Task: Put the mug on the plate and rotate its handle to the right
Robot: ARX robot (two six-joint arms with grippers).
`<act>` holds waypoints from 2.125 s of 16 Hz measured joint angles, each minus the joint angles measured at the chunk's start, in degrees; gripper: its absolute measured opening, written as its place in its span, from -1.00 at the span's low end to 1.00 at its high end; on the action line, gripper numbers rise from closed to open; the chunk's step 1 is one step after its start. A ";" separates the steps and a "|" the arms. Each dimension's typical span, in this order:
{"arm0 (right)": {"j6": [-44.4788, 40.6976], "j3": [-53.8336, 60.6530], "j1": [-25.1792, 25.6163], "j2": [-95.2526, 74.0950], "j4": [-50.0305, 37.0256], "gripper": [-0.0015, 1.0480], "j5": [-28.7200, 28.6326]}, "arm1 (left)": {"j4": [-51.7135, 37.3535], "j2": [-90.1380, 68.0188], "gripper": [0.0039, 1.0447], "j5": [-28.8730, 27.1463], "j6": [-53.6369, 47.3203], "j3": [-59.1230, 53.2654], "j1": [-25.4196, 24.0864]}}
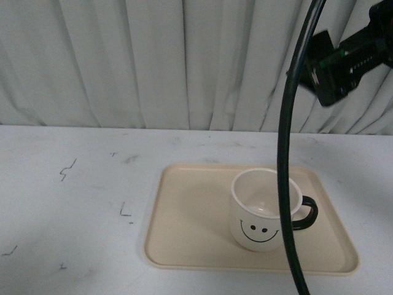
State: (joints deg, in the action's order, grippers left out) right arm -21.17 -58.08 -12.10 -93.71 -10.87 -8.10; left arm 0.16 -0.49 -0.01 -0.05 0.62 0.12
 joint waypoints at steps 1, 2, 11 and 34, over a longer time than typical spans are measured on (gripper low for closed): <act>5.38 5.86 -0.61 -0.70 -16.61 0.65 9.27 | 0.04 0.00 0.88 0.02 0.00 0.00 0.00; 11.26 15.28 -0.50 -0.33 -29.07 0.41 16.13 | 0.11 0.00 0.88 -0.07 0.02 0.00 0.00; 20.33 45.48 7.48 25.62 -45.40 -0.96 13.18 | 0.07 0.00 0.88 0.00 0.00 0.00 0.00; 20.55 57.42 12.11 77.50 -5.42 -0.96 8.13 | 0.07 0.00 0.88 0.00 0.00 0.00 0.00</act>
State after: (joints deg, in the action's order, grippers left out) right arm -0.62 -0.67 0.01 -16.21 -16.29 0.03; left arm 0.23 -0.49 -0.01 -0.05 0.62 0.12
